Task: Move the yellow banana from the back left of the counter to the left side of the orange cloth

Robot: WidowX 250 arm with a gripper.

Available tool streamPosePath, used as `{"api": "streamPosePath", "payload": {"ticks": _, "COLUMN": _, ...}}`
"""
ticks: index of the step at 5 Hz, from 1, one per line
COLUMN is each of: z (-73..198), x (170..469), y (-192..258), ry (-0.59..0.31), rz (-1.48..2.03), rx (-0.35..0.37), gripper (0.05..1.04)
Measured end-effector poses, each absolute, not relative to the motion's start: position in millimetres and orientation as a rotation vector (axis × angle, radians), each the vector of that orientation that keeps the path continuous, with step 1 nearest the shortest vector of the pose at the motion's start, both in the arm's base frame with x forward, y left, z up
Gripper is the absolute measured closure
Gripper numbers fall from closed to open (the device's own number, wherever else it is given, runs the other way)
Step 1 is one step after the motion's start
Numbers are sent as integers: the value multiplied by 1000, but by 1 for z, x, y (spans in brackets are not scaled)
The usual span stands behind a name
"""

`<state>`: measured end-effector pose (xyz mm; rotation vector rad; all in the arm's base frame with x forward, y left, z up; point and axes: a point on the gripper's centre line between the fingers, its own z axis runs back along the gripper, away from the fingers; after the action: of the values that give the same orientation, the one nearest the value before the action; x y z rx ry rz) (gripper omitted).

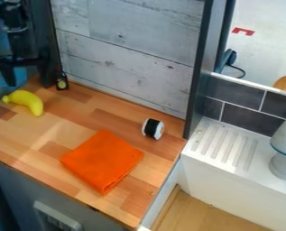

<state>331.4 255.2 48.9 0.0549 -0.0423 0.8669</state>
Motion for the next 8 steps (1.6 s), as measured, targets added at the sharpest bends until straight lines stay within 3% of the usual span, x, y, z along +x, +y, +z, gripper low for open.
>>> {"api": "streamPosePath", "payload": {"ticks": 1, "z": 31, "x": 327, "y": 259, "ry": -76, "rz": 906, "rx": 105, "gripper": 83}}
{"api": "streamPosePath", "payload": {"ticks": 3, "z": 23, "x": 335, "y": 270, "ry": -181, "rz": 935, "rx": 189, "gripper": 83}}
{"api": "streamPosePath", "payload": {"ticks": 5, "z": 21, "x": 352, "y": 263, "ry": -223, "rz": 970, "rx": 125, "gripper": 83}}
{"api": "streamPosePath", "payload": {"ticks": 6, "z": 10, "x": 352, "y": 265, "ry": -192, "rz": 975, "rx": 132, "gripper": 83}}
{"api": "streamPosePath", "payload": {"ticks": 7, "z": -3, "x": 352, "y": 270, "ry": -141, "rz": 1003, "rx": 151, "gripper": 140}}
{"api": "streamPosePath", "payload": {"ticks": 8, "z": -11, "x": 350, "y": 270, "ry": -107, "rz": 1003, "rx": 158, "gripper": 360}}
